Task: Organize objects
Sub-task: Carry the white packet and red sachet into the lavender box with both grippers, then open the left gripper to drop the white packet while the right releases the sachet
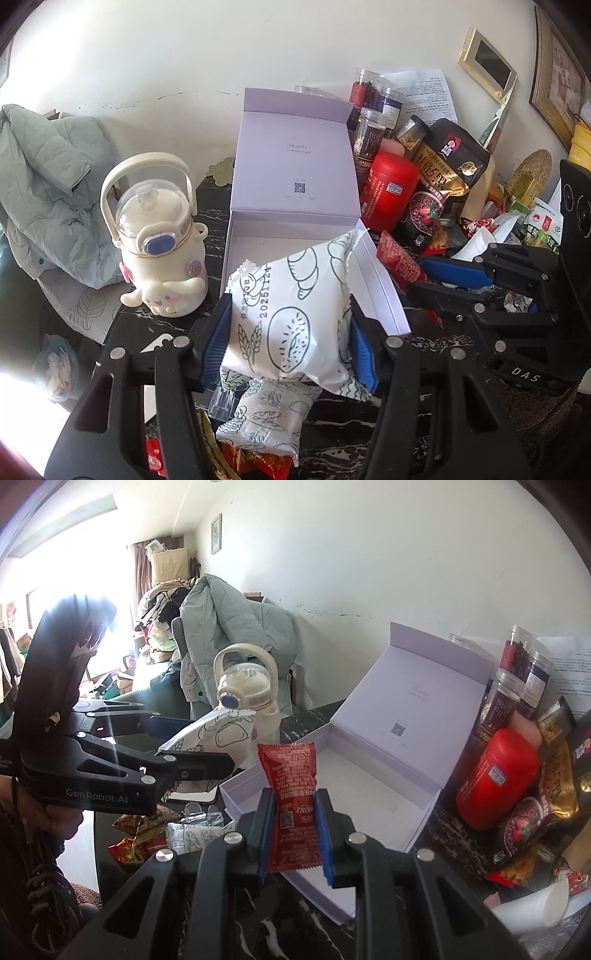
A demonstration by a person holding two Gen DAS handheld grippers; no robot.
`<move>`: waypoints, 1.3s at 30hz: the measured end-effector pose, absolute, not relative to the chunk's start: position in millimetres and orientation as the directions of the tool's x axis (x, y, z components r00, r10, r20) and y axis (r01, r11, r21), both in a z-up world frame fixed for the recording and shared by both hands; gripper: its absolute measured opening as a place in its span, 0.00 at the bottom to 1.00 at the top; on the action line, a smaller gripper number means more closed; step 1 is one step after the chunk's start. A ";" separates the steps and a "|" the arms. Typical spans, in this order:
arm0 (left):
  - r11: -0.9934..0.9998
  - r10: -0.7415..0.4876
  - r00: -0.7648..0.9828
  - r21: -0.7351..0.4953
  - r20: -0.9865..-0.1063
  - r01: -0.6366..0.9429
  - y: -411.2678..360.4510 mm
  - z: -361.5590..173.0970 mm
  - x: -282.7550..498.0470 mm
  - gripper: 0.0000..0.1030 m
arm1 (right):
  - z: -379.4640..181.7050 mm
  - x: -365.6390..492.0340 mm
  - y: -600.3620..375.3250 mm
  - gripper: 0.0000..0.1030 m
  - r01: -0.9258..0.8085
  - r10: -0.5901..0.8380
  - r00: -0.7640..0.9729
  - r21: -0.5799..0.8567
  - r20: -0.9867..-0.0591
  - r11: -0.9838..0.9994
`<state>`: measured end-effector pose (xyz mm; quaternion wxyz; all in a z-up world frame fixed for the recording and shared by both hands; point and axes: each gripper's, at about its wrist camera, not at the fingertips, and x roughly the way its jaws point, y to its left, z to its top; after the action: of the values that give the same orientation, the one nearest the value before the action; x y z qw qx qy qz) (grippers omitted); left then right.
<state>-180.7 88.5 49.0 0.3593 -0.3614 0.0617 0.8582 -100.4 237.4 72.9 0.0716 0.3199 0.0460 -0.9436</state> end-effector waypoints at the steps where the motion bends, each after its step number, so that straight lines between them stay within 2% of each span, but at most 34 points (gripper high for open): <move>1: -0.732 0.574 -0.480 -0.153 -0.664 -0.664 91.5 49.6 -183.9 0.54 | 74.3 -104.0 239.7 0.21 0.158 -0.099 -0.788 -0.045 -0.608 -0.986; 12: -0.702 0.566 -0.484 -0.082 -0.667 -0.707 141.9 62.2 -209.2 0.54 | 86.8 -137.0 279.3 0.21 0.113 -0.070 -0.816 -0.040 -0.574 -0.993; 17: -0.699 0.554 -0.489 -0.058 -0.674 -0.712 162.9 61.8 -224.8 0.50 | 85.6 -156.5 300.1 0.21 0.113 -0.095 -0.820 0.002 -0.565 -0.994; 22: -0.701 0.532 -0.443 -0.083 -0.722 -0.708 185.6 35.2 -251.7 0.47 | 56.7 -182.9 318.1 0.21 0.120 -0.138 -0.771 0.072 -0.621 -0.990; 25: -0.711 0.507 -0.416 -0.093 -0.755 -0.697 197.4 12.3 -266.0 0.38 | 38.2 -195.1 325.2 0.21 0.102 -0.120 -0.737 0.066 -0.665 -0.993; 32: -0.717 0.449 -0.416 -0.041 -0.791 -0.696 215.6 -15.6 -278.2 0.37 | -2.8 -216.4 346.7 0.21 0.080 -0.148 -0.663 0.127 -0.734 -0.989; 39: -0.732 0.413 -0.437 -0.006 -0.799 -0.681 215.6 -22.0 -280.5 0.37 | -17.8 -224.2 347.0 0.21 0.090 -0.171 -0.633 0.148 -0.755 -0.985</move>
<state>-280.5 215.6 -22.0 0.3288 -0.4164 0.1610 0.8322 -224.2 347.0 -17.8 0.0724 0.4223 -0.0482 -0.9023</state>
